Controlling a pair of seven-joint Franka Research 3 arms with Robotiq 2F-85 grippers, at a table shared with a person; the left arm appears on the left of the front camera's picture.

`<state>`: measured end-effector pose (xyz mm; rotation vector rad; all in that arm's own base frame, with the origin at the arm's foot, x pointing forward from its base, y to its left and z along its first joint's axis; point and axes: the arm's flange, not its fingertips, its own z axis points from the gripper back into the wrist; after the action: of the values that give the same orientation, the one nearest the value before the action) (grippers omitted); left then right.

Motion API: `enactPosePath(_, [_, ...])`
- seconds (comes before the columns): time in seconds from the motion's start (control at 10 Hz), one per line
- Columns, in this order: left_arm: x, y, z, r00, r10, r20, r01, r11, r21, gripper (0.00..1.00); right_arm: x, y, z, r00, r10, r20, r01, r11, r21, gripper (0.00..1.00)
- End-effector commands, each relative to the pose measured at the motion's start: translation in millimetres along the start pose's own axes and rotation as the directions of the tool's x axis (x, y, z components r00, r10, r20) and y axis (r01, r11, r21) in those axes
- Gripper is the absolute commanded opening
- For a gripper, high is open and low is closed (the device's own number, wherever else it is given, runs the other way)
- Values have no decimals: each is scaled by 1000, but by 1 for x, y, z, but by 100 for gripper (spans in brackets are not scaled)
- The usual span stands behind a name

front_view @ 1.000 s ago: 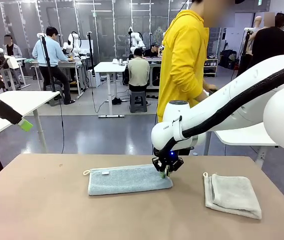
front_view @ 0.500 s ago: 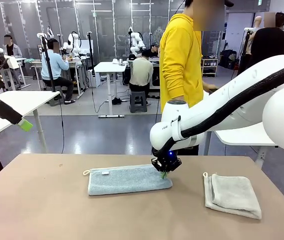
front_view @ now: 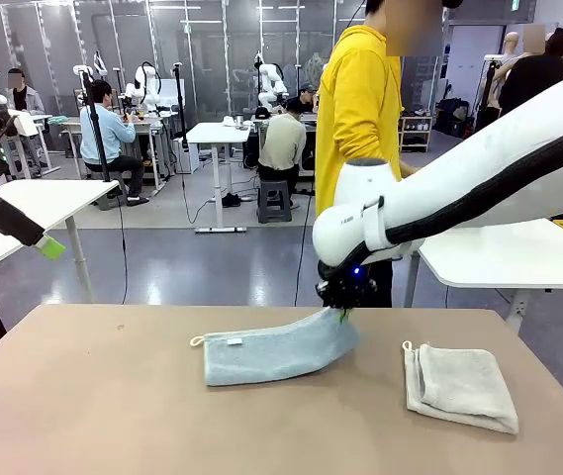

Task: Fold the towels and place them in the basket.
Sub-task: When a person lays out a Towel with hook on the table, fold it in half twice.

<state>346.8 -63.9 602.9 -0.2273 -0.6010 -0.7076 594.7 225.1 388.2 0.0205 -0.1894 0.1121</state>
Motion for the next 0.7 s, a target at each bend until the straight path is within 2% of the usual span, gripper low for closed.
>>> enactPosePath(0.0, [-1,0,-1,1000,0,-1,0,1000,2,100,-5,5,21,998,57,35,-57,998,6,0])
enactPosePath(0.1, [-1,0,-1,1000,0,-1,0,1000,2,100,1,21,26,994,104,35,-104,994,20,0])
enactPosePath(0.2, [-1,0,-1,1000,0,-1,0,1000,2,100,14,75,39,979,195,64,-200,977,79,0])
enactPosePath(0.4, [-1,0,-1,1000,0,-1,0,1000,2,100,15,78,39,978,198,66,-203,976,82,0])
enactPosePath(0.6, [-1,0,-1,1000,0,-1,0,1000,2,100,21,114,37,964,252,82,-262,954,144,0])
